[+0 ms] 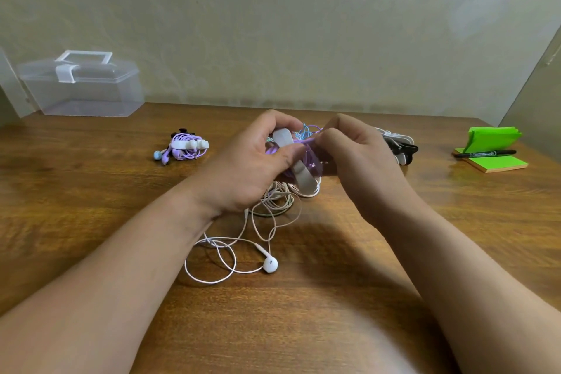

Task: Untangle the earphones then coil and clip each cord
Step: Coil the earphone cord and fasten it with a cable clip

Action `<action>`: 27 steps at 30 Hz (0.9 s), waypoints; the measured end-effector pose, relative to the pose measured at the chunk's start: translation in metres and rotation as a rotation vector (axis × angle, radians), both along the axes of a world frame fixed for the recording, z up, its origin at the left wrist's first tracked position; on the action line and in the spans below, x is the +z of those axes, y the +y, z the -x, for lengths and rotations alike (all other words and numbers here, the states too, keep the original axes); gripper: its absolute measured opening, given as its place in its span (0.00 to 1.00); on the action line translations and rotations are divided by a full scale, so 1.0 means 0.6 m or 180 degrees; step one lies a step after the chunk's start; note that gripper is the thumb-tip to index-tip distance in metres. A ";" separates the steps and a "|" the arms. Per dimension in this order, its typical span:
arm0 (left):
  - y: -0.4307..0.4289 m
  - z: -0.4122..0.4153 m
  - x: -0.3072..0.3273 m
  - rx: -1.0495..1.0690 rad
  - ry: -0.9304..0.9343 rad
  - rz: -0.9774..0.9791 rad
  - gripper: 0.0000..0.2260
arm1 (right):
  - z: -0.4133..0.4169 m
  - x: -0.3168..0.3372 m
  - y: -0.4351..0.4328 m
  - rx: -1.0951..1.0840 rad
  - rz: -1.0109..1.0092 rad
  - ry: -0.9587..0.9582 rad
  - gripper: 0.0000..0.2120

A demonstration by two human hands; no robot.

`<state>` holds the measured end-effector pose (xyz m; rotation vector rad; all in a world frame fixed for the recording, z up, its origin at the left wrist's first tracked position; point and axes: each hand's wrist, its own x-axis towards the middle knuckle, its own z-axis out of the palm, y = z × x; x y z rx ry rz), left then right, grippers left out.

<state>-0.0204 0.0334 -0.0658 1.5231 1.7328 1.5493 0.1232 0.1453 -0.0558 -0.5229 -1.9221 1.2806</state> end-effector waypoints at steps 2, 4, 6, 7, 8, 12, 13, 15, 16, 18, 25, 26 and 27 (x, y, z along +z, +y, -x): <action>0.005 0.002 -0.001 0.0116 -0.0190 -0.0119 0.10 | -0.003 0.002 0.004 -0.0023 0.0175 0.0146 0.08; 0.006 0.000 -0.001 0.0115 -0.0433 -0.0156 0.08 | -0.005 0.004 0.007 -0.0079 0.0129 0.0127 0.10; 0.008 -0.005 -0.002 0.0057 -0.0595 -0.0150 0.04 | -0.006 0.004 0.009 -0.0181 0.0011 0.0112 0.10; 0.010 -0.007 -0.002 0.0046 -0.0688 -0.0184 0.03 | -0.007 0.004 0.009 -0.0252 -0.0069 0.0108 0.10; 0.010 -0.011 -0.001 0.0050 -0.0799 -0.0243 0.02 | -0.009 0.004 0.010 -0.0337 -0.0168 0.0083 0.10; 0.012 -0.011 0.002 0.0323 -0.0936 -0.0485 0.02 | -0.018 0.007 0.001 -0.0449 -0.0566 0.0036 0.12; 0.013 -0.010 0.001 0.0413 -0.0920 -0.0520 0.03 | -0.018 0.008 -0.003 -0.0440 -0.0643 0.0029 0.12; 0.014 -0.009 -0.002 0.0555 -0.0893 -0.0615 0.04 | -0.015 0.008 -0.010 -0.0437 -0.0781 0.0004 0.11; 0.015 -0.008 -0.002 0.0594 -0.0890 -0.0658 0.05 | -0.012 0.007 -0.012 -0.0438 -0.0806 0.0014 0.11; 0.017 -0.009 -0.003 0.0656 -0.0899 -0.0720 0.05 | -0.008 0.005 -0.014 -0.0416 -0.0787 0.0069 0.10; 0.024 -0.016 -0.006 0.0895 -0.1404 -0.0878 0.06 | 0.003 -0.009 -0.021 -0.0312 -0.1018 -0.0117 0.07; 0.025 -0.019 -0.004 0.0892 -0.1513 -0.0927 0.05 | 0.004 -0.010 -0.021 -0.0345 -0.1105 -0.0185 0.07; 0.025 -0.021 -0.001 0.0889 -0.1615 -0.0973 0.05 | 0.005 -0.012 -0.021 -0.0373 -0.1186 -0.0246 0.07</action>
